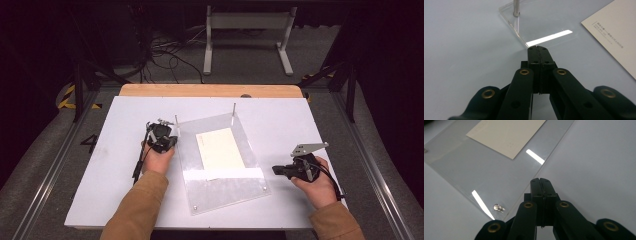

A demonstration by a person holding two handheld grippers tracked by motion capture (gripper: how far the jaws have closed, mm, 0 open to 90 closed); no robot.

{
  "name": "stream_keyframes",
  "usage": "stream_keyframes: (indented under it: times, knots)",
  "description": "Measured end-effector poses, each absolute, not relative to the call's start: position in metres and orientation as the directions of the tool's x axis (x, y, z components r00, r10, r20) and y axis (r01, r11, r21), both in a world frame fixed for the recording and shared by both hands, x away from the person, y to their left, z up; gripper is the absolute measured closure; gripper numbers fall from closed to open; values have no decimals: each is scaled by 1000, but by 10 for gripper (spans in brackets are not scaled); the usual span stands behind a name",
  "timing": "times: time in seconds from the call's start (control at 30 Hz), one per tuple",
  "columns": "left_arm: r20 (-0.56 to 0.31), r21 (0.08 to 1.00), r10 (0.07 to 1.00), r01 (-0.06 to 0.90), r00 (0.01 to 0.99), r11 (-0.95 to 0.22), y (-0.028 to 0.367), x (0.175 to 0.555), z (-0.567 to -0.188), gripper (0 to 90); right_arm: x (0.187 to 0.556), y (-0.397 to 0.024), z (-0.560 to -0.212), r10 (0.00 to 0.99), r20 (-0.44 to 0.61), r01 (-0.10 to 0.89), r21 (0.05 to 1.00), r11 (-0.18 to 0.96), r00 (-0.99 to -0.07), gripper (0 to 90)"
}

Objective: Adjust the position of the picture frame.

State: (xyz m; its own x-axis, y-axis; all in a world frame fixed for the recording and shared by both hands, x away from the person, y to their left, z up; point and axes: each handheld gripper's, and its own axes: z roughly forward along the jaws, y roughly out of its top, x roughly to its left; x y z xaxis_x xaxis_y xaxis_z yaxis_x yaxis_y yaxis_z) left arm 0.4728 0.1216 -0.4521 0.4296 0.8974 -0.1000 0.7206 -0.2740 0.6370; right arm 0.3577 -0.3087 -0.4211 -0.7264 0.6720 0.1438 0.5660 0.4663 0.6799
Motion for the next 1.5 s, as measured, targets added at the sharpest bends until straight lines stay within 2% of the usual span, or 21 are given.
stream_keyframes:
  times: [0.1, 0.23, 0.27, 0.4, 0.47, 0.6, 0.77, 0.87, 0.97, 1.07, 1.1, 1.13, 1.23, 1.4, 1.5]
  knots:
    - [-122, 668, 882, 695, 455, -267, 117, 477, -456, 900, 355, -312, -422, 687, 137, 577, 671, 466, -714, 900]
    - [-200, 673, 858, 703, 473, -230, 126, 478, -459, 898, 353, -312, -426, 689, 144, 590, 655, 472, -710, 900]
    - [-198, 668, 859, 706, 472, -234, 129, 475, -456, 866, 353, -310, -428, 687, 144, 596, 642, 483, -712, 900]
    - [-219, 710, 822, 664, 526, -236, 140, 453, -442, 797, 355, -300, -439, 679, 131, 609, 586, 535, -722, 900]
    - [-218, 727, 801, 641, 557, -248, 144, 440, -438, 788, 355, -295, -444, 636, 204, 610, 594, 524, -744, 900]
    - [-233, 747, 751, 608, 618, -268, 153, 406, -441, 785, 355, -294, -444, 629, 206, 608, 591, 531, -750, 900]
    - [-245, 757, 732, 597, 636, -265, 168, 384, -442, 777, 352, -281, -447, 574, 254, 595, 589, 547, -778, 900]
    - [-269, 768, 691, 582, 671, -267, 170, 373, -440, 756, 349, -268, -447, 540, 253, 571, 588, 573, -803, 900]
    - [-226, 776, 644, 534, 731, -335, 167, 355, -438, 754, 345, -259, -447, 531, 236, 554, 593, 585, -813, 900]
    - [-214, 777, 602, 508, 769, -372, 165, 339, -436, 754, 342, -259, -447, 495, 258, 539, 602, 590, -830, 900]
    - [-217, 777, 585, 501, 781, -381, 165, 335, -435, 748, 339, -259, -444, 483, 233, 513, 612, 602, -844, 898]
    - [-210, 775, 574, 493, 792, -396, 164, 331, -435, 740, 335, -257, -441, 462, 187, 470, 619, 629, -867, 890]
    - [-183, 777, 538, 456, 823, -434, 164, 323, -434, 710, 325, -252, -431, 392, 148, 391, 634, 667, -908, 771]
    - [-221, 781, 527, 472, 821, -408, 167, 322, -437, 701, 320, -239, -435, 328, 119, 327, 625, 708, -937, 721]
    - [-228, 778, 510, 471, 829, -417, 166, 322, -440, 702, 322, -238, -439, 320, 110, 314, 635, 705, -941, 752]
